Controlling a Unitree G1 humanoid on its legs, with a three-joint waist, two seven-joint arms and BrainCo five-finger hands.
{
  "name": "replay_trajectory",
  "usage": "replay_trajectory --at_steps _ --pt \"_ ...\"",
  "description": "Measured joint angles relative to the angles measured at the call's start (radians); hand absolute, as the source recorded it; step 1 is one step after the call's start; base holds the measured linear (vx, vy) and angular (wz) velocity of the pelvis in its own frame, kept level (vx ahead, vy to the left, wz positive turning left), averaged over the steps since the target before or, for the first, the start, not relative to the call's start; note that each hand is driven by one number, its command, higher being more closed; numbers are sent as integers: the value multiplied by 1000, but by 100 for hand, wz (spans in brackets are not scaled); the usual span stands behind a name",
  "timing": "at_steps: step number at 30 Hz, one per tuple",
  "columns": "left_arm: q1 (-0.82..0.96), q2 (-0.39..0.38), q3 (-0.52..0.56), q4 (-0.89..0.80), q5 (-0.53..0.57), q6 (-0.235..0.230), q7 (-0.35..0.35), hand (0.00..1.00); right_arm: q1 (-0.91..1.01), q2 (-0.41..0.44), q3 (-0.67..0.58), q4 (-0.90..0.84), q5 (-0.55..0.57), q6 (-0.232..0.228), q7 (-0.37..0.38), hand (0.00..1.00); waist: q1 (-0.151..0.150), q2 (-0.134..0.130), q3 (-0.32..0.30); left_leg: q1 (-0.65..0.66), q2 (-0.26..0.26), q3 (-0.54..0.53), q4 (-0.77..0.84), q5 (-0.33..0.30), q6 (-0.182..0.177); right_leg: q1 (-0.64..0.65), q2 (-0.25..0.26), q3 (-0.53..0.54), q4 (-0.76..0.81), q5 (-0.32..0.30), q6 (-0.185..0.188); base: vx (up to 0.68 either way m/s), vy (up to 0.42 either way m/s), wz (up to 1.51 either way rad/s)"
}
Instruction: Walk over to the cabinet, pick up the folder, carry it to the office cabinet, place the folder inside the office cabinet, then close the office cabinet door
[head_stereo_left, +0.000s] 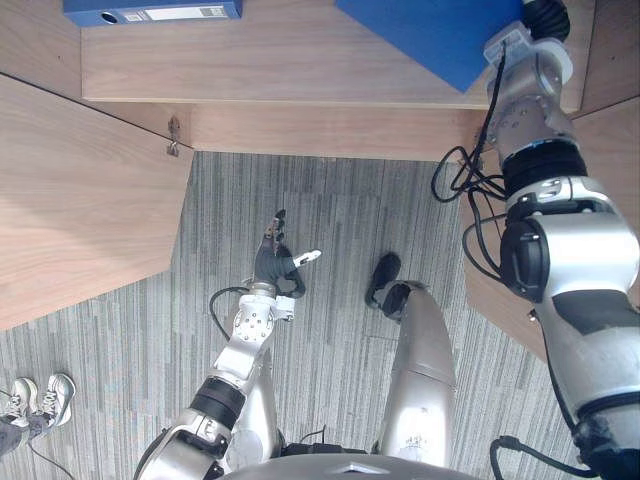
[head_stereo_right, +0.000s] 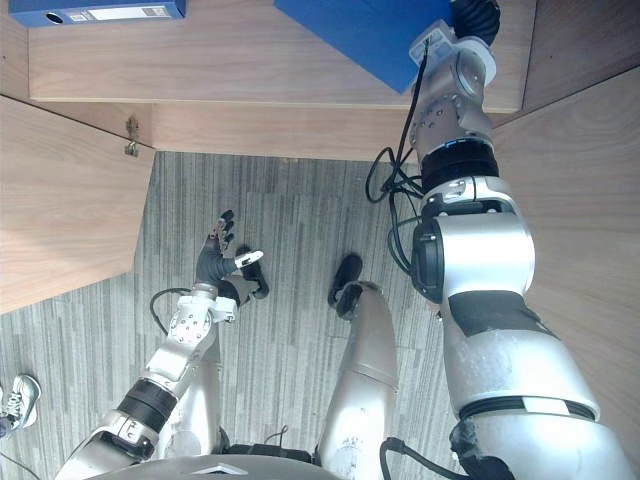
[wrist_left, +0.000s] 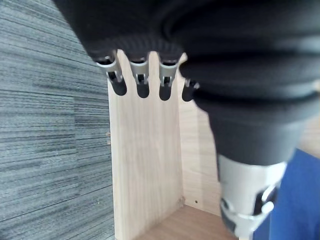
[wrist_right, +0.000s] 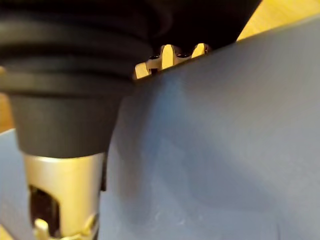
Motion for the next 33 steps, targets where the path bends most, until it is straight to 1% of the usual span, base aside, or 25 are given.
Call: replay_trajectory --at_steps 2,5,9,13,18,21,23,25,30,33 --pt "-8 0 7 0 0 0 0 0 21 -3 -5 -2 31 -20 0 0 6 1 0 -3 1 0 3 0 0 -7 1 3 5 0 0 -34 -43 -2" --pt "-9 1 21 0 0 0 0 0 47 -6 -38 -5 64 -32 2 0 10 1 0 -8 5 0 13 0 0 -14 1 6 18 -2 -3 -52 -65 -1" --pt "-12 1 27 0 0 0 0 0 83 -6 -40 -37 104 -44 8 0 11 0 0 -8 7 -2 15 1 -2 -14 2 6 22 -3 -5 -77 -71 0" --pt "-12 1 27 0 -1 0 0 0 104 -5 -43 -49 109 -52 12 0 11 0 0 -7 9 -2 15 3 -2 -13 2 5 22 -2 -7 -74 -69 0" --pt "-15 2 28 0 -1 1 0 0 121 13 -97 -77 106 -53 25 0 9 0 -1 -2 10 1 13 5 0 -9 3 6 20 1 -8 -51 -64 -1" --pt "-15 2 28 0 -3 0 0 0 125 14 -105 -78 92 -51 25 0 7 0 -1 14 10 10 -1 7 2 3 4 6 7 5 -6 -46 -57 -1" --pt "-14 2 28 1 -11 0 1 0 146 14 -115 -103 46 -48 21 0 7 0 -1 27 11 15 -14 10 2 18 8 2 -10 11 -4 -43 -62 -1" --pt "-13 3 30 1 -13 0 3 0 170 15 -129 -137 -30 -43 11 0 5 -1 -1 36 12 18 -21 11 2 29 10 0 -23 16 -2 -25 -39 -3" --pt "-13 2 45 2 -21 0 41 0 184 34 -198 -203 -280 -34 -65 0 -8 -1 -1 44 13 31 -39 13 4 35 19 4 -55 35 3 -26 -37 -6" --pt "-14 2 47 3 -21 -1 50 0 202 62 -230 -237 -366 -19 -93 0 -12 -4 -2 52 16 39 -46 13 4 38 24 9 -65 42 5 -18 -39 -7"
